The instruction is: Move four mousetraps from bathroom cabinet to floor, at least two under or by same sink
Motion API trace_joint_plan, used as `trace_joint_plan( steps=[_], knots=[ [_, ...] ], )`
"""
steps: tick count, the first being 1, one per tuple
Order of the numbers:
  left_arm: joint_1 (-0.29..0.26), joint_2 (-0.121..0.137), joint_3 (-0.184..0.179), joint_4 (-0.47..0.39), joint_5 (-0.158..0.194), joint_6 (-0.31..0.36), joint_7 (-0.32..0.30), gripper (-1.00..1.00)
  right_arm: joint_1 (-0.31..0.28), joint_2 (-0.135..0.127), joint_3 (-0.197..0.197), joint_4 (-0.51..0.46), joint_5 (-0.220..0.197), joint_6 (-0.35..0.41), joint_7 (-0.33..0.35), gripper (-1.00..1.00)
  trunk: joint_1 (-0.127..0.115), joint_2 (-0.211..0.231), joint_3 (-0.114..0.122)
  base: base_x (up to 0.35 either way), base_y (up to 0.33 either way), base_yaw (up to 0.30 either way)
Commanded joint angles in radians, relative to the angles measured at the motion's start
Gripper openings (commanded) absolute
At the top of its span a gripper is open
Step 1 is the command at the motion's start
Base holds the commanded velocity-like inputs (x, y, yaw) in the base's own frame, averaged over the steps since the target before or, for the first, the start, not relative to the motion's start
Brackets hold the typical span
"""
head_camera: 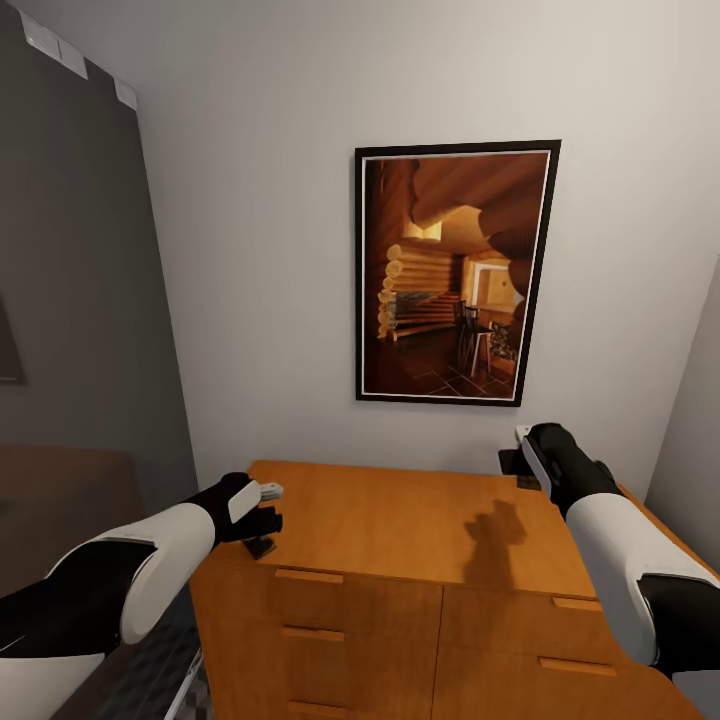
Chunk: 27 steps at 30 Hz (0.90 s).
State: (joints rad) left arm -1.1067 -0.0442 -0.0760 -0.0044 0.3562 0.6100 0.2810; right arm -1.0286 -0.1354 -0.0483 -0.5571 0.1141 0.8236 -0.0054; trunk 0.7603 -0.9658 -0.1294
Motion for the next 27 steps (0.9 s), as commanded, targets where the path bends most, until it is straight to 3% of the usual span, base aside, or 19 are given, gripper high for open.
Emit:
trace_joint_plan(
  steps=[1, 13, 27],
  knots=[
    [-0.001, 0.0, -0.008, 0.0, 0.01, 0.003, 0.005, 1.0, -0.001, 0.001, -0.004, -0.003, 0.009, 0.005, 0.006, -1.0, 0.0, -0.001, -0.002, 0.0, 0.0, 0.0],
    [-0.001, -0.007, -0.007, -0.003, 0.008, 0.006, 0.006, 1.0, -0.001, -0.001, -0.005, -0.007, 0.007, 0.012, 0.007, -1.0, 0.0, -0.001, -0.002, 0.0, 0.0, 0.145],
    [-0.001, -0.033, -0.007, -0.044, 0.007, 0.009, 0.01, 1.0, -0.001, -0.001, -0.006, -0.007, 0.007, 0.008, 0.004, -1.0, 0.0, -0.001, -0.002, 0.0, 0.0, 0.02]
  ],
)
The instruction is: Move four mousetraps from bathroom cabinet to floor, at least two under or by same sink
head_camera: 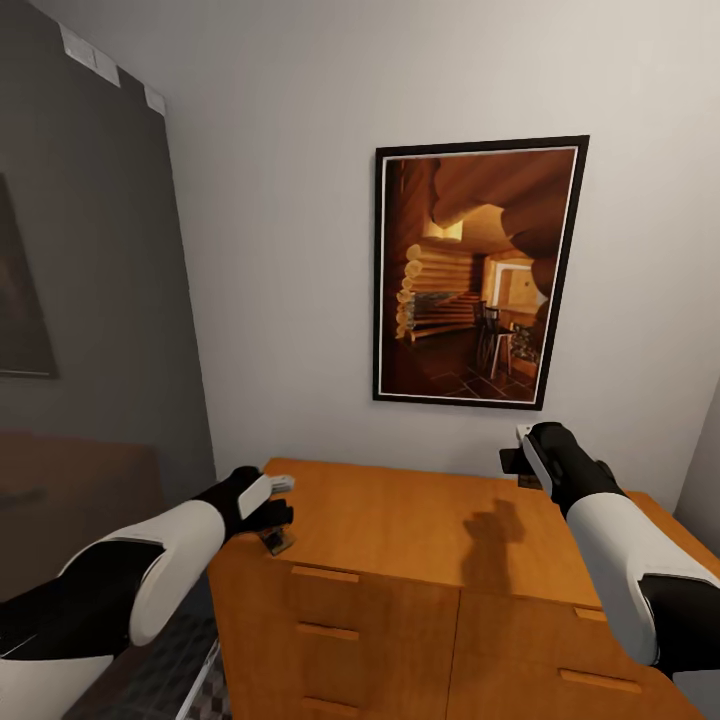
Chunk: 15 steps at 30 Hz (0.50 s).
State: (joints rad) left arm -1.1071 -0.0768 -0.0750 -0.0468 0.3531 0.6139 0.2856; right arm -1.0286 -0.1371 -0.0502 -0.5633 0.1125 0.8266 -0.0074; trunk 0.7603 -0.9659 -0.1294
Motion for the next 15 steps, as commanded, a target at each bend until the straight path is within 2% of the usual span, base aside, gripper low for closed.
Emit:
trace_joint_plan(
  steps=[1, 6, 10, 15],
  knots=[
    [0.0, -0.005, -0.008, -0.015, 0.01, 0.007, 0.008, 1.0, -0.001, 0.001, -0.004, -0.001, 0.009, 0.005, 0.006, -1.0, 0.0, -0.001, -0.002, 0.0, 0.0, 0.001],
    [0.0, -0.026, -0.009, -0.061, 0.01, 0.013, 0.012, 1.0, -0.001, 0.001, -0.004, -0.001, 0.009, 0.005, 0.006, -1.0, 0.0, -0.001, -0.002, 0.0, 0.0, 0.0],
    [0.0, -0.055, -0.011, -0.099, 0.01, 0.029, 0.016, 1.0, -0.001, 0.001, -0.004, -0.001, 0.009, 0.005, 0.006, -1.0, 0.0, -0.001, -0.002, 0.0, 0.0, 0.0],
    [0.0, -0.064, -0.012, -0.117, 0.012, 0.063, 0.019, 1.0, -0.001, 0.0, -0.004, -0.001, 0.01, 0.006, 0.006, -1.0, 0.0, -0.001, -0.002, 0.0, 0.0, 0.0]
  ],
)
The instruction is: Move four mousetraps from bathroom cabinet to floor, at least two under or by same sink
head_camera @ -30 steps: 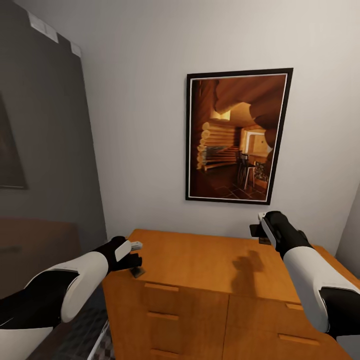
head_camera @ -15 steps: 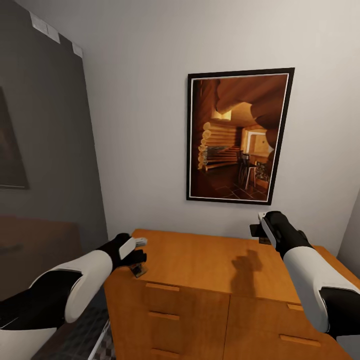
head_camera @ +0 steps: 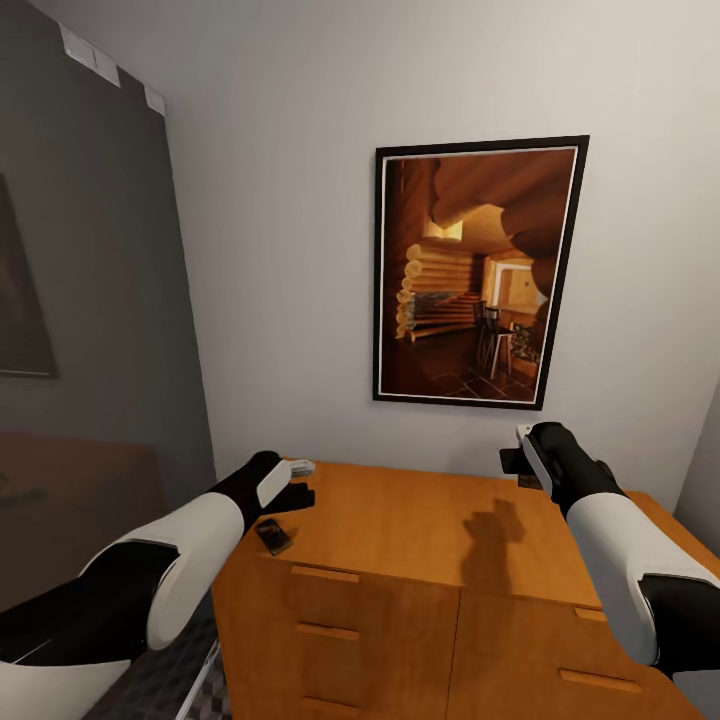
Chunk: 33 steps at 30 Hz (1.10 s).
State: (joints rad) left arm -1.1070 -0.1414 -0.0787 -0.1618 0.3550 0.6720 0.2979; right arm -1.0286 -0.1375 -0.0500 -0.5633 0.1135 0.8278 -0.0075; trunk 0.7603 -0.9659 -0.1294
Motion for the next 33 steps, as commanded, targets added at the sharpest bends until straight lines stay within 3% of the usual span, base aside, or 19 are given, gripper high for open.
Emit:
trace_joint_plan(
  steps=[1, 12, 18, 23, 33],
  knots=[
    [0.0, 0.0, -0.008, -0.003, 0.011, 0.01, 0.007, 1.0, -0.001, 0.0, -0.004, -0.001, 0.009, 0.005, 0.006, -1.0, 0.0, -0.001, -0.002, 0.0, 0.0, 0.0],
    [0.0, 0.008, -0.005, -0.045, 0.015, 0.103, 0.008, 1.0, -0.001, -0.005, -0.004, -0.001, 0.009, 0.007, 0.008, -1.0, 0.0, -0.001, -0.002, 0.0, 0.0, 0.0],
    [0.0, 0.04, -0.004, -0.13, 0.056, 0.186, 0.012, 1.0, -0.001, -0.016, -0.004, 0.0, 0.008, 0.008, 0.01, -1.0, 0.0, -0.001, -0.002, 0.0, 0.0, 0.0],
    [0.0, 0.051, -0.003, -0.157, 0.073, 0.201, 0.024, 1.0, -0.001, -0.017, -0.004, 0.002, 0.007, 0.007, 0.01, -1.0, 0.0, -0.001, -0.002, 0.0, 0.0, 0.0],
    [0.0, 0.05, -0.004, -0.165, 0.077, 0.199, 0.039, 1.0, -0.001, -0.017, -0.004, 0.006, 0.006, 0.003, 0.01, -1.0, 0.0, -0.001, -0.002, 0.044, 0.0, 0.0]
  ],
)
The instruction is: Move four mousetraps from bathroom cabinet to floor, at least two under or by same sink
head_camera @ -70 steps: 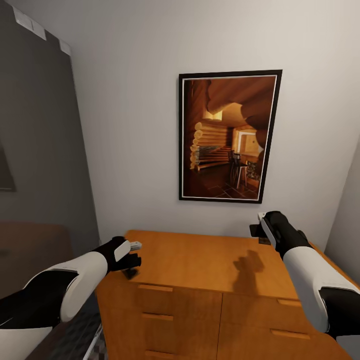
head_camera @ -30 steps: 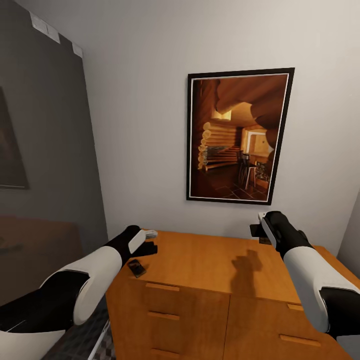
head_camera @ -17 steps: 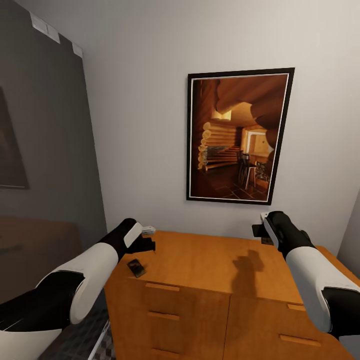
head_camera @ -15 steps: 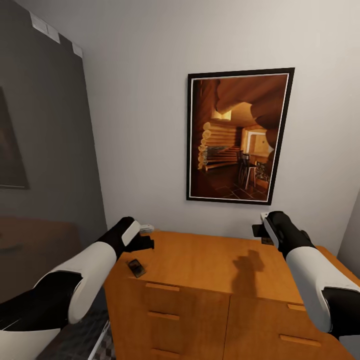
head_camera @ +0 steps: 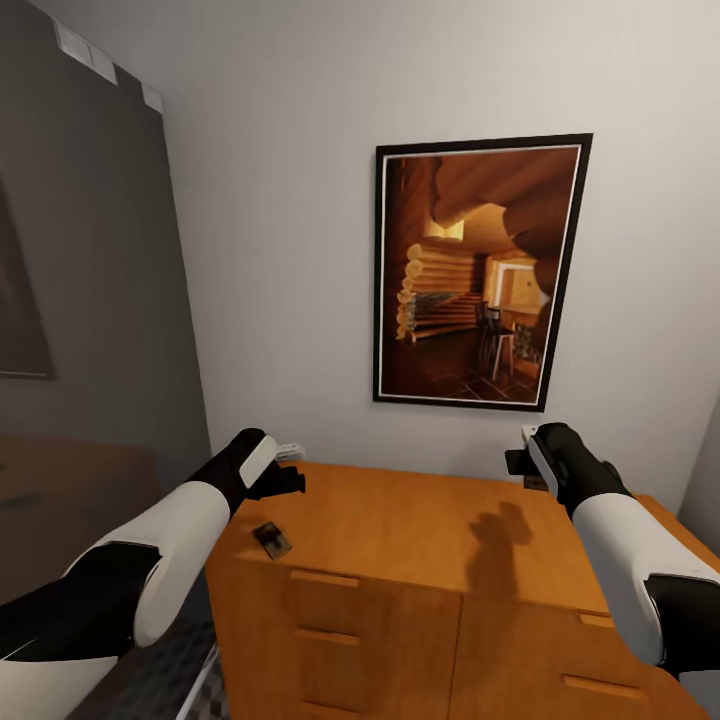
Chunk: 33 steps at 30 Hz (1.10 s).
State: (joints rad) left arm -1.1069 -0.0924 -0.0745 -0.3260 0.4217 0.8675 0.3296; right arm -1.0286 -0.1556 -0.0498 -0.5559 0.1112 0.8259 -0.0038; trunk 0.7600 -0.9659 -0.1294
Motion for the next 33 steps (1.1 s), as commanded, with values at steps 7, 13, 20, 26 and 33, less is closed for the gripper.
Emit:
trace_joint_plan(
  steps=[7, 13, 20, 26, 33],
  knots=[
    [-0.001, 0.001, -0.006, 0.0, 0.012, 0.002, 0.009, 1.0, -0.001, 0.001, -0.003, -0.001, 0.01, 0.003, 0.005, -1.0, 0.001, -0.001, -0.002, 0.128, 0.0, 0.0],
    [-0.001, 0.0, -0.005, 0.001, 0.012, 0.002, 0.009, 1.0, -0.001, 0.001, -0.002, 0.0, 0.01, 0.003, 0.007, -1.0, 0.001, -0.001, -0.002, 0.015, 0.0, 0.0],
    [-0.001, 0.001, -0.001, 0.013, 0.015, 0.004, 0.01, 1.0, -0.001, 0.001, -0.002, 0.0, 0.01, 0.002, 0.007, -1.0, 0.001, -0.001, -0.002, 0.002, 0.0, 0.0],
    [-0.001, 0.025, 0.037, 0.05, 0.059, 0.028, 0.024, 1.0, -0.001, 0.001, -0.002, 0.001, 0.01, 0.002, 0.006, -1.0, 0.001, -0.001, -0.002, 0.0, 0.0, 0.0],
    [-0.001, 0.064, 0.112, 0.03, 0.132, 0.094, 0.129, 1.0, -0.001, 0.001, -0.002, 0.001, 0.01, 0.002, 0.006, -1.0, 0.001, -0.001, -0.002, 0.0, 0.0, 0.0]
  ],
)
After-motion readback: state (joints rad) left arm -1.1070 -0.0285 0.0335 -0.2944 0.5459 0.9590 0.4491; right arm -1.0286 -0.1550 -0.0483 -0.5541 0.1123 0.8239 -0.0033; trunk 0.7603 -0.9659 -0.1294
